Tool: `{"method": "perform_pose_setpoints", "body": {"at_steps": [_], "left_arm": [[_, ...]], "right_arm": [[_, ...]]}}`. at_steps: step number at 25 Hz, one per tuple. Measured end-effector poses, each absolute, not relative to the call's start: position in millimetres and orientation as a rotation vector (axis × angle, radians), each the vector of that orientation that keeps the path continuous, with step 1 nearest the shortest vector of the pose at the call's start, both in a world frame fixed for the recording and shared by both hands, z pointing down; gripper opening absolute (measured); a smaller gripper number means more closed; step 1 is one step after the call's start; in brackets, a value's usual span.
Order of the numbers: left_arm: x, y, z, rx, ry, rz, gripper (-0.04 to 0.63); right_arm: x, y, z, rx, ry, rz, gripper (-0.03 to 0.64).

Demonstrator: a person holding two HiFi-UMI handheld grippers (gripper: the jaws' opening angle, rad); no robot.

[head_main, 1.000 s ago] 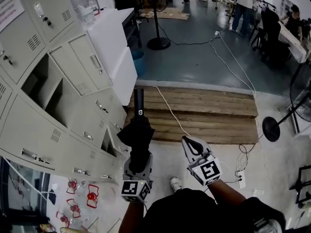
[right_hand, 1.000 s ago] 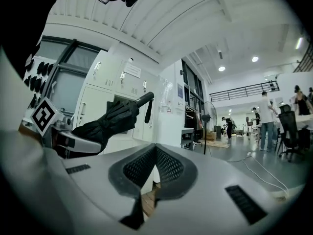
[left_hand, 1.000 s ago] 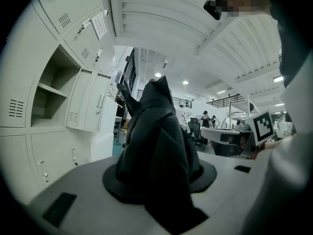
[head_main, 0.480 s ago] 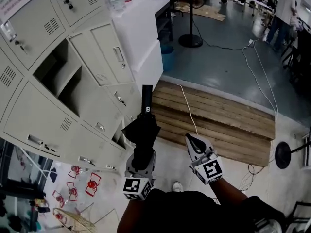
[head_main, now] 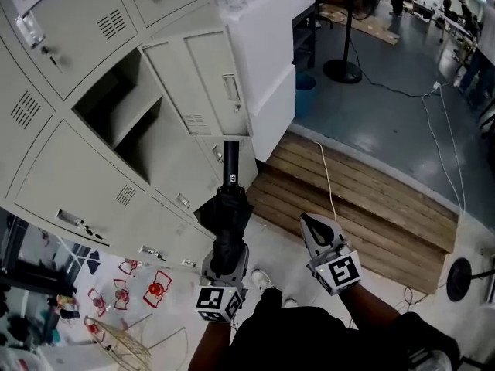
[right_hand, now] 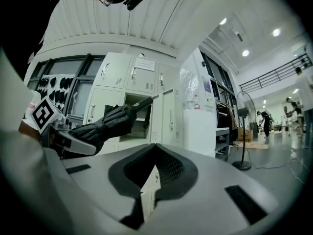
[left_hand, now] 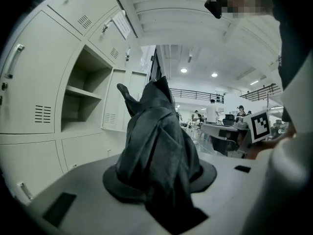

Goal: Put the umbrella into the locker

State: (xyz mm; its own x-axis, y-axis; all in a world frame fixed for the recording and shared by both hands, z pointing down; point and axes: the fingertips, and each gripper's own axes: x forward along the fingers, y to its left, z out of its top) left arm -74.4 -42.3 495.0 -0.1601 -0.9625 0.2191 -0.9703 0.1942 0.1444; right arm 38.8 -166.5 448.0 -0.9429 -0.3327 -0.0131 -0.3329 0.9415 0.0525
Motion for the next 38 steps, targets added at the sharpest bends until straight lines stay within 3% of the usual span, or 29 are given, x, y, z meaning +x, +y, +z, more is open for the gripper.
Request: {"method": "perform_pose_setpoints", "body": {"at_steps": [19, 38], "left_arm": [[-241.6, -46.7, 519.6, 1.595, -2.292, -0.010, 0.179], [-349.5, -72.7, 546.1, 1.222, -2.450, 0.060, 0.178]], "right_arm": [[-175.7, -195.2, 410.2, -0.224, 3.089, 0.220, -0.002], [-308.6, -201.5, 415.3, 0.354, 3.053, 0.212, -0.002]]}}
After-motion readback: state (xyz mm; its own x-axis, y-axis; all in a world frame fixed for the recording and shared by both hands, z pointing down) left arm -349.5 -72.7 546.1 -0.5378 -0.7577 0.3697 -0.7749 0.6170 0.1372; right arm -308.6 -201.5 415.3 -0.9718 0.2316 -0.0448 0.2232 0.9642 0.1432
